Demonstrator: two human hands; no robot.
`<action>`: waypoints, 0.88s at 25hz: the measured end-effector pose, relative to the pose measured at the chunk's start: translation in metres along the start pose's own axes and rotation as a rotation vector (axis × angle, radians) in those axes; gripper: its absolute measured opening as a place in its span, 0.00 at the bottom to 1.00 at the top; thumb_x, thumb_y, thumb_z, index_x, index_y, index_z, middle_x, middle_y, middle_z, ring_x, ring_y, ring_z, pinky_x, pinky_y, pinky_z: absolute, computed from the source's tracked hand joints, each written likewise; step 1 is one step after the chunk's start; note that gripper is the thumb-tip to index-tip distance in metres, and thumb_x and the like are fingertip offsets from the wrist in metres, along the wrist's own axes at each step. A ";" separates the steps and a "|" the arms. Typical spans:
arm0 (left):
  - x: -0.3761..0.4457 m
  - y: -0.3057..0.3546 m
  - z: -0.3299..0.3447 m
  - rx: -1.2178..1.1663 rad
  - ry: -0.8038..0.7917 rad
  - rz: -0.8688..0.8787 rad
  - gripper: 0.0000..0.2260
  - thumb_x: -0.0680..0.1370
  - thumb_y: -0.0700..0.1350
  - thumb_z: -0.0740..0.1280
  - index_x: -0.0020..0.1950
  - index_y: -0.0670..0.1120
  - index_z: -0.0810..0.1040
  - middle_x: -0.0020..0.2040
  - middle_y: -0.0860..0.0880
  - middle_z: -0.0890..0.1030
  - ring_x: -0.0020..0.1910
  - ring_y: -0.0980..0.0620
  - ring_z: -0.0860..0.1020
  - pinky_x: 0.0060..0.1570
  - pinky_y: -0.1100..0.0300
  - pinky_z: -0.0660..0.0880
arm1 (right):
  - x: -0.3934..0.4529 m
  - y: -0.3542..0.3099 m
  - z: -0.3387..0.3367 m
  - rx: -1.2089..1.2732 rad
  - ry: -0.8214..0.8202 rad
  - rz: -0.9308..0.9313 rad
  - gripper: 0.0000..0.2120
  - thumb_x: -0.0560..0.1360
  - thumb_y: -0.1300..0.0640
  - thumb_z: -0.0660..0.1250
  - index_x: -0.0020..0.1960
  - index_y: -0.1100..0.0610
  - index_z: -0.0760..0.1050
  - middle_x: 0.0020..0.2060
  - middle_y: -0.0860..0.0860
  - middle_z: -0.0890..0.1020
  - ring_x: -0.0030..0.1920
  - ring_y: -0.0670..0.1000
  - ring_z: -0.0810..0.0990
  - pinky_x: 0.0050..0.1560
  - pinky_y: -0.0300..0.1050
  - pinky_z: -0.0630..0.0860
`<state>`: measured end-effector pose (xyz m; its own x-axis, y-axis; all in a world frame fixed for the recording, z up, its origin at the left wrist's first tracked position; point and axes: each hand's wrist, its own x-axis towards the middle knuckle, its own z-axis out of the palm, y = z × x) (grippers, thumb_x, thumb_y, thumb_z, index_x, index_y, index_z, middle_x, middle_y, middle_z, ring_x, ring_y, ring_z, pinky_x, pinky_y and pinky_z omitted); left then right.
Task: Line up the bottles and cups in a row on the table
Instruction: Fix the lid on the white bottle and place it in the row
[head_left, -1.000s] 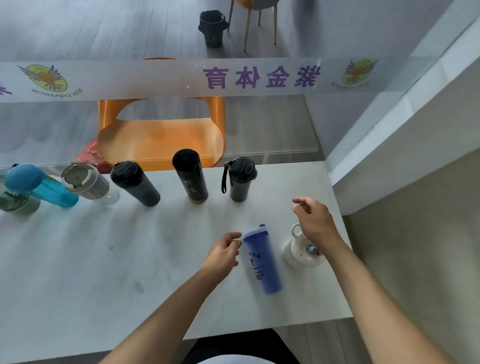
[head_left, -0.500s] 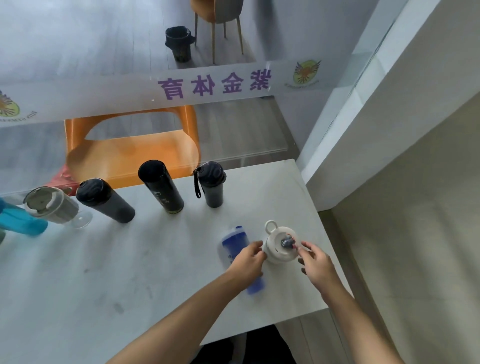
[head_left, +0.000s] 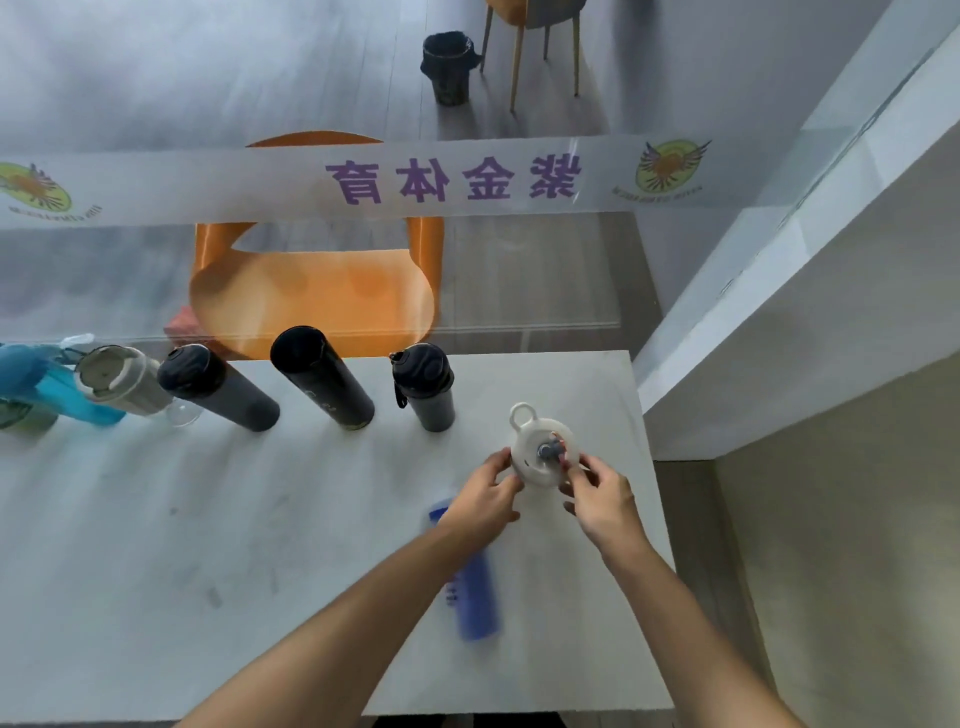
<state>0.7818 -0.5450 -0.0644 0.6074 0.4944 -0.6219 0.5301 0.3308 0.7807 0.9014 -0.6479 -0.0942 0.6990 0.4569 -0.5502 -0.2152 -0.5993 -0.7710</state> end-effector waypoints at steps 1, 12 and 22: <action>0.009 0.009 -0.002 -0.002 0.018 0.009 0.20 0.81 0.40 0.58 0.74 0.49 0.67 0.69 0.52 0.73 0.61 0.52 0.74 0.56 0.50 0.78 | 0.014 -0.008 0.001 -0.020 -0.013 -0.017 0.08 0.80 0.46 0.64 0.55 0.47 0.79 0.47 0.48 0.84 0.50 0.54 0.84 0.56 0.60 0.81; 0.055 0.055 -0.008 -0.032 0.159 0.014 0.17 0.81 0.41 0.57 0.69 0.50 0.73 0.61 0.52 0.76 0.57 0.53 0.74 0.58 0.49 0.78 | 0.094 -0.046 0.007 -0.081 -0.087 -0.068 0.15 0.79 0.45 0.64 0.59 0.52 0.80 0.50 0.52 0.85 0.50 0.56 0.84 0.54 0.61 0.81; 0.042 0.022 -0.024 0.077 0.255 -0.010 0.19 0.80 0.43 0.59 0.72 0.50 0.70 0.67 0.49 0.75 0.60 0.50 0.76 0.55 0.54 0.79 | 0.076 -0.037 0.005 -0.137 -0.051 -0.009 0.20 0.79 0.44 0.62 0.65 0.56 0.72 0.55 0.53 0.81 0.55 0.57 0.82 0.60 0.57 0.78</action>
<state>0.8049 -0.4977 -0.0724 0.4386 0.6809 -0.5865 0.5845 0.2796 0.7617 0.9589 -0.5873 -0.1089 0.6643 0.4934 -0.5614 -0.1110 -0.6777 -0.7269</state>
